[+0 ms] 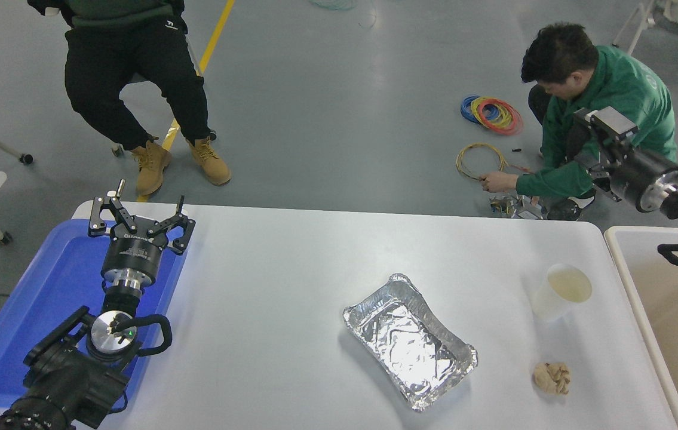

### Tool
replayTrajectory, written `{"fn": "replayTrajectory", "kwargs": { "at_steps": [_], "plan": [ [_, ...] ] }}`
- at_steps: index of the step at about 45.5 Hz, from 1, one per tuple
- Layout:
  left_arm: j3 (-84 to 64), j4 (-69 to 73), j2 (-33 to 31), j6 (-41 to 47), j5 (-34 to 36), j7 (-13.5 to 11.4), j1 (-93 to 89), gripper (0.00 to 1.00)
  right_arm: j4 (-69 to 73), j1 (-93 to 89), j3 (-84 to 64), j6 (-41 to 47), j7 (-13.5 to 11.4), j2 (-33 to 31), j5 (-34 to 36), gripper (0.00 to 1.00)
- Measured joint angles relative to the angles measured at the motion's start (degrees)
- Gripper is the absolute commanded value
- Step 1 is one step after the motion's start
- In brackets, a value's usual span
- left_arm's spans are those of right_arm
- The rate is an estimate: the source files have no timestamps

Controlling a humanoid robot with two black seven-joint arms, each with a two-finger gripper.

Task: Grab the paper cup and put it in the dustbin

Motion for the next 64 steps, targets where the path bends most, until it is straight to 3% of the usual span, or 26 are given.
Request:
{"fn": "replayTrajectory", "kwargs": {
  "at_steps": [11,21,40,64],
  "plan": [
    [0.0,0.0,0.0,0.0,0.0,0.0,0.0,1.0,0.0,11.8,-15.5,9.4,-7.3,-0.6,-5.7,1.0],
    [0.0,0.0,0.0,0.0,0.0,0.0,0.0,1.0,2.0,20.3,-25.6,16.6,-10.5,-0.4,-10.0,1.0],
    [0.0,0.0,0.0,0.0,0.0,0.0,0.0,1.0,18.2,38.8,-45.1,26.1,-11.7,2.1,-14.1,1.0],
    [0.0,0.0,0.0,0.0,0.0,0.0,0.0,1.0,27.0,48.0,-49.6,32.4,-12.0,8.6,-14.3,1.0]
  ]
}}
